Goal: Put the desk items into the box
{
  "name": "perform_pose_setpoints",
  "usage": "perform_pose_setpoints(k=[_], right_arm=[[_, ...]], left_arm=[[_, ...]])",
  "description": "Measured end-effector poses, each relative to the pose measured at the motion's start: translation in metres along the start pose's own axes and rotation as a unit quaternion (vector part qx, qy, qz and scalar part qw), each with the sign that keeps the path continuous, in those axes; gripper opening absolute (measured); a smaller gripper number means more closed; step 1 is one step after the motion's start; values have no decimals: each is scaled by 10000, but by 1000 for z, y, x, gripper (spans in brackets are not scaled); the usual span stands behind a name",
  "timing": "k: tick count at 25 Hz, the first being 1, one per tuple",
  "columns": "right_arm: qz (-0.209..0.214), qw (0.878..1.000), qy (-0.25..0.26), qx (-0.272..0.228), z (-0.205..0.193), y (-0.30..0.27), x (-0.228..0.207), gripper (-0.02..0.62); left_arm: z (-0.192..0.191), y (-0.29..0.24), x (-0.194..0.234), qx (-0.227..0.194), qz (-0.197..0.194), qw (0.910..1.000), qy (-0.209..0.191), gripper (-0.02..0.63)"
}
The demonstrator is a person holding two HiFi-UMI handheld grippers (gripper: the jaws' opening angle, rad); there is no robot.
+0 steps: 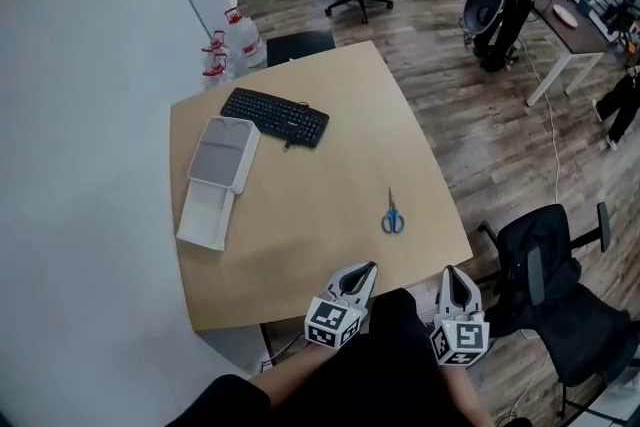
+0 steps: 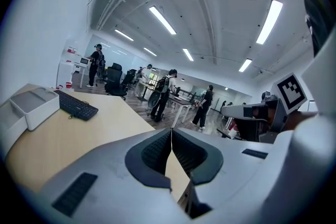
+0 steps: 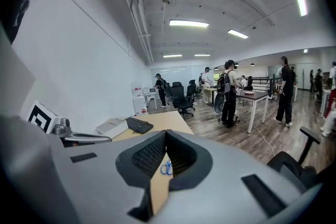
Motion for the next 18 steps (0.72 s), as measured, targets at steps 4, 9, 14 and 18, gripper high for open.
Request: perform_pose_setpoints(k=[4,9,14,18], right_arm=[[356,9993,-60,53,5,-41,-14,60],[779,9965,-186,247,0,-84,-34,60],[1183,9915,-326,430,-6,-118,-54,60],[1408,9879,-402,510,-12,-141,-75,60]], left_arm=[[-5,-21,13,175,339,9993,57,15],[-19,-57,27,488,696,9963,151,15],[-46,-96,35,874,881,9919,289,17],[-76,-124,42,1221,1156,9850,383,18]])
Point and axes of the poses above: the fingertips, and each gripper's own axes: y backward along the fingers, x to its left, z out of its top, the point moved 3 cm from there along y, backward along the fingers, and after that the axes turned 12 degrees about -x, right-handed, at the moved point
